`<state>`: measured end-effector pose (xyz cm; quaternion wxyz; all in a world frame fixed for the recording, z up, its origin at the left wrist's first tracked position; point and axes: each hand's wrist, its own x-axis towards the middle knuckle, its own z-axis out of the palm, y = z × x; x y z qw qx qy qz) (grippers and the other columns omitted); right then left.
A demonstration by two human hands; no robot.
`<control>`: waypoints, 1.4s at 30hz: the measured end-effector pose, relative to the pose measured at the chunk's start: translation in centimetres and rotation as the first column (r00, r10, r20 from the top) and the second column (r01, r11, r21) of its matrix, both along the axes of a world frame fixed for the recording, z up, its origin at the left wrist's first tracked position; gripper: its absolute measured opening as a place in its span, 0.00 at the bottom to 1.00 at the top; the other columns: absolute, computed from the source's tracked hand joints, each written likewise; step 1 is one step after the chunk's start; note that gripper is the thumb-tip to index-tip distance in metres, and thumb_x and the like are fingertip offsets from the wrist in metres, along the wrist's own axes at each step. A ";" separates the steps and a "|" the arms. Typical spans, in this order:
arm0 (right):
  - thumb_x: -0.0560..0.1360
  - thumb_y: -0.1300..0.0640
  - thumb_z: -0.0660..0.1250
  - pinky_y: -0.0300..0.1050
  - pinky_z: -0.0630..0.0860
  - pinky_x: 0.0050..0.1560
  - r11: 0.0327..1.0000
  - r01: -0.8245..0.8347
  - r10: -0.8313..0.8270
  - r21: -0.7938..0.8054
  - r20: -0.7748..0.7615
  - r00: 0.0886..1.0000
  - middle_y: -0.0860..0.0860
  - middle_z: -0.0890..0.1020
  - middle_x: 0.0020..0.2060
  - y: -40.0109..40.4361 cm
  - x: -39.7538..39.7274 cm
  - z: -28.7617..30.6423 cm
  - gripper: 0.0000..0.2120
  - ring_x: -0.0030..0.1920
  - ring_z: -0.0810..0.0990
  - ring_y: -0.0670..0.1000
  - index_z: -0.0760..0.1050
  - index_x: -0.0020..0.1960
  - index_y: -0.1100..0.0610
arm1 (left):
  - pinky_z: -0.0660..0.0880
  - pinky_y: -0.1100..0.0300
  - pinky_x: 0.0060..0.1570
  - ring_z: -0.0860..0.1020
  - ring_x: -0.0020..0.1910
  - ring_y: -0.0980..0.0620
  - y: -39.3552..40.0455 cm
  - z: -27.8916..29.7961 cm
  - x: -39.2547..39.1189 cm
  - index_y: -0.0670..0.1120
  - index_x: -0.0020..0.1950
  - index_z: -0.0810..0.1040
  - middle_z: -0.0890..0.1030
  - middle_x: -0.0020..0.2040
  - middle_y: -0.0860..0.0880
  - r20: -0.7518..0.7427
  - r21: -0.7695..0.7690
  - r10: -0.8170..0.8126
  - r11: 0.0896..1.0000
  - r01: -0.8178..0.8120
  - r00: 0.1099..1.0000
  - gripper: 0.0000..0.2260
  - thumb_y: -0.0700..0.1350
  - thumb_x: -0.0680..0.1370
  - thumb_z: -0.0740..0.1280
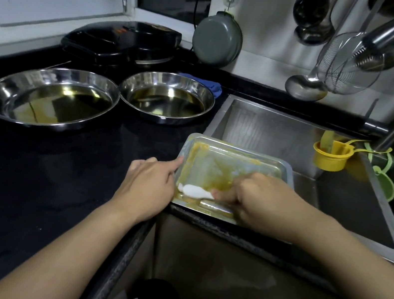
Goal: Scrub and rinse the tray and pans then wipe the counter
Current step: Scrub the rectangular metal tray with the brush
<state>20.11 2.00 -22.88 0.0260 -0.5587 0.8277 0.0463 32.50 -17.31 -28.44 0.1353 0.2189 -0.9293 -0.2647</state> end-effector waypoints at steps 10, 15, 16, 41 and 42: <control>0.83 0.48 0.58 0.52 0.78 0.46 0.974 0.220 -0.222 -0.048 -0.048 0.974 0.53 0.82 0.52 -2.8 -6.6 -0.2 0.16 0.46 0.80 0.56 0.79 0.65 0.44 | 0.62 0.54 0.67 0.72 0.56 0.52 -0.3 -0.9 -0.3 0.54 0.81 0.64 0.82 0.54 0.54 0.012 -0.141 -0.025 0.990 0.026 1.000 0.22 0.47 0.86 0.55; 0.80 0.36 0.43 0.48 0.76 0.50 0.999 0.010 -0.012 0.034 0.063 0.998 0.46 0.82 0.48 1.9 -0.9 -0.1 0.28 0.49 0.80 0.50 0.76 0.68 0.40 | 0.64 0.53 0.65 0.73 0.56 0.50 -0.2 -1.2 -0.5 0.54 0.81 0.64 0.83 0.55 0.53 0.021 -0.198 -0.010 0.980 0.014 1.000 0.22 0.48 0.85 0.55; 0.82 0.38 0.47 0.46 0.75 0.49 0.999 -0.010 0.007 0.033 0.087 0.996 0.45 0.82 0.49 2.4 -0.7 0.2 0.23 0.49 0.79 0.49 0.75 0.68 0.38 | 0.64 0.52 0.65 0.73 0.56 0.50 -0.1 -1.2 -0.5 0.54 0.81 0.64 0.83 0.55 0.53 0.015 -0.202 -0.007 0.979 0.010 1.000 0.22 0.48 0.85 0.55; 0.83 0.47 0.60 0.51 0.77 0.53 0.950 0.313 -0.313 -0.022 -0.056 0.948 0.54 0.82 0.59 -0.8 -9.1 0.5 0.14 0.55 0.80 0.59 0.79 0.65 0.41 | 0.64 0.53 0.63 0.74 0.55 0.51 -0.1 -1.1 -0.5 0.53 0.80 0.66 0.83 0.53 0.54 0.001 -0.191 -0.009 0.981 0.009 1.000 0.21 0.48 0.85 0.57; 0.83 0.48 0.61 0.51 0.78 0.55 0.947 0.320 -0.321 -0.036 -0.053 0.946 0.53 0.82 0.61 -1.2 -9.6 0.5 0.14 0.57 0.80 0.60 0.79 0.65 0.40 | 0.64 0.53 0.63 0.74 0.55 0.51 -0.1 -1.1 -0.4 0.53 0.80 0.66 0.83 0.53 0.54 -0.003 -0.189 -0.009 0.982 0.008 1.000 0.21 0.48 0.85 0.57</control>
